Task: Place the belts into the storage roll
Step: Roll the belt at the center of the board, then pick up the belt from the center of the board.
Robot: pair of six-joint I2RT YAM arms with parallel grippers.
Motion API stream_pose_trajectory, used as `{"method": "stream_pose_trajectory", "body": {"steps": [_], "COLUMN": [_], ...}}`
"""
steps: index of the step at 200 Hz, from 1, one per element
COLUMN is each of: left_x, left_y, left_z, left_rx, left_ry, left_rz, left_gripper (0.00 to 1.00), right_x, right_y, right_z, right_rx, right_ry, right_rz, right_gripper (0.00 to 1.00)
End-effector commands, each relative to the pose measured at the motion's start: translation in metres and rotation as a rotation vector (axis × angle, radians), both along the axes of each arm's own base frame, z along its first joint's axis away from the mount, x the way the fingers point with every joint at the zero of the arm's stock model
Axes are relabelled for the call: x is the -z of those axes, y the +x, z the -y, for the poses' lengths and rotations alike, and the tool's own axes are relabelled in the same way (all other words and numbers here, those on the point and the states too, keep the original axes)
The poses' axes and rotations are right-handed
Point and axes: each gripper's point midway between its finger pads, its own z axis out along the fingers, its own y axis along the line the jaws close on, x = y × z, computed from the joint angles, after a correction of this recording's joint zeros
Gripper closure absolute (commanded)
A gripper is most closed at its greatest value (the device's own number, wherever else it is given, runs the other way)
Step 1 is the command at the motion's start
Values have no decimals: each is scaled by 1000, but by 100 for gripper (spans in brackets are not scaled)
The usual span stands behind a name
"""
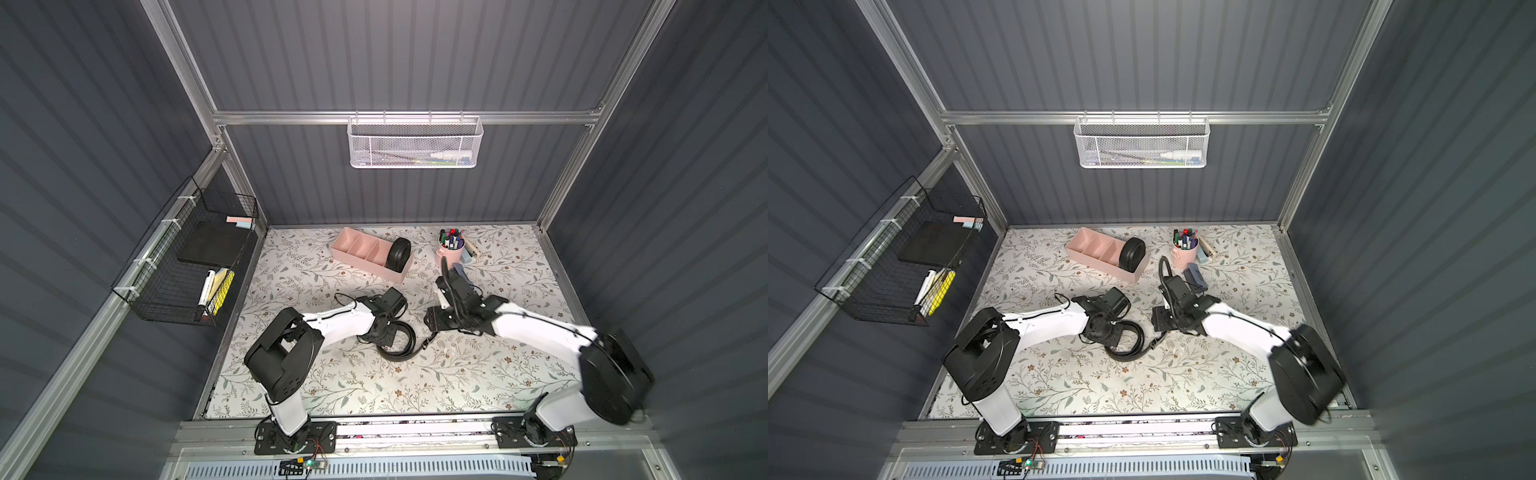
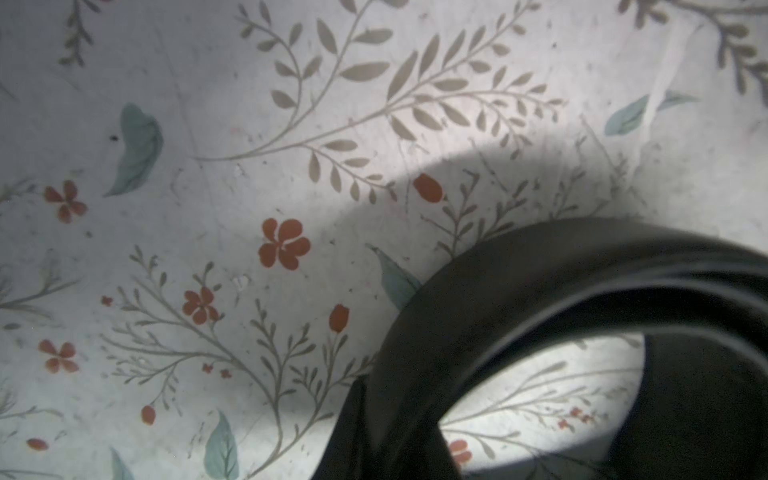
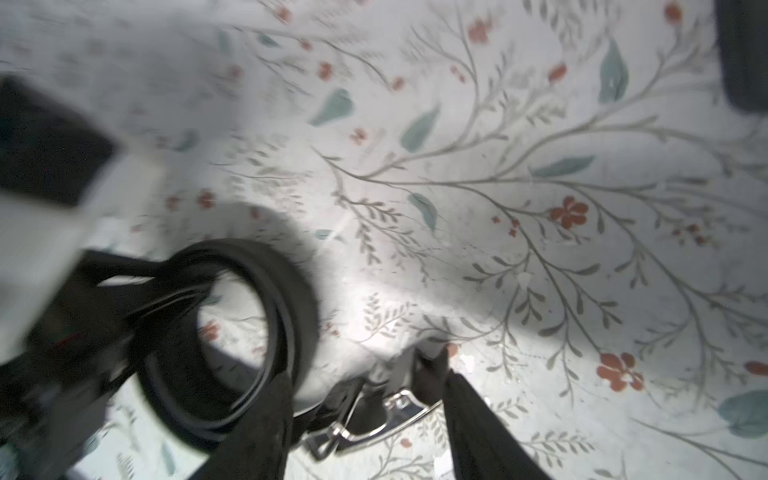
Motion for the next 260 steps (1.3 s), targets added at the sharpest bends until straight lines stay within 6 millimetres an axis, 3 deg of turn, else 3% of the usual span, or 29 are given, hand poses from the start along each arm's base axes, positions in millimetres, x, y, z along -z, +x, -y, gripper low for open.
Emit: {"method": "stream_pose_trajectory", "body": {"steps": [1, 22, 46, 73, 120, 143, 182, 210, 231, 245, 260], "left_x": [59, 59, 58, 59, 61, 61, 63, 61, 54, 47, 37], "left_y": [-73, -73, -73, -76, -78, -78, -78, -77, -76, -71, -65], "left_z": [-48, -47, -46, -49, -48, -46, -43, -38, -29, -24, -16], "left_rx": [27, 29, 28, 27, 27, 33, 42, 53, 54, 67, 80], "left_ry": [198, 196, 193, 192, 185, 178, 165, 150, 110, 98, 69], "left_rz": [-304, -303, -301, -306, -309, -313, -322, -334, -342, -338, -331], "left_gripper": [89, 89, 89, 89, 89, 89, 89, 88, 87, 85, 81], "right_x": [-50, -25, 4, 20, 50, 66, 99, 107, 111, 113, 114], "right_y": [-30, -84, -102, -96, -99, -90, -77, -81, -87, -90, -93], "right_z": [-51, -72, -77, -81, -85, -85, -73, -71, -64, -59, -54], "right_rx": [-460, -848, -1056, -1137, -1255, -1241, -1295, -1355, -1403, -1431, -1456], "right_ry": [128, 81, -101, -171, -240, -304, -477, -501, -522, -535, -549], "right_rz": [424, 392, 336, 406, 343, 334, 265, 232, 191, 190, 177], "right_gripper": [18, 18, 18, 15, 14, 14, 21, 37, 81, 98, 100]}}
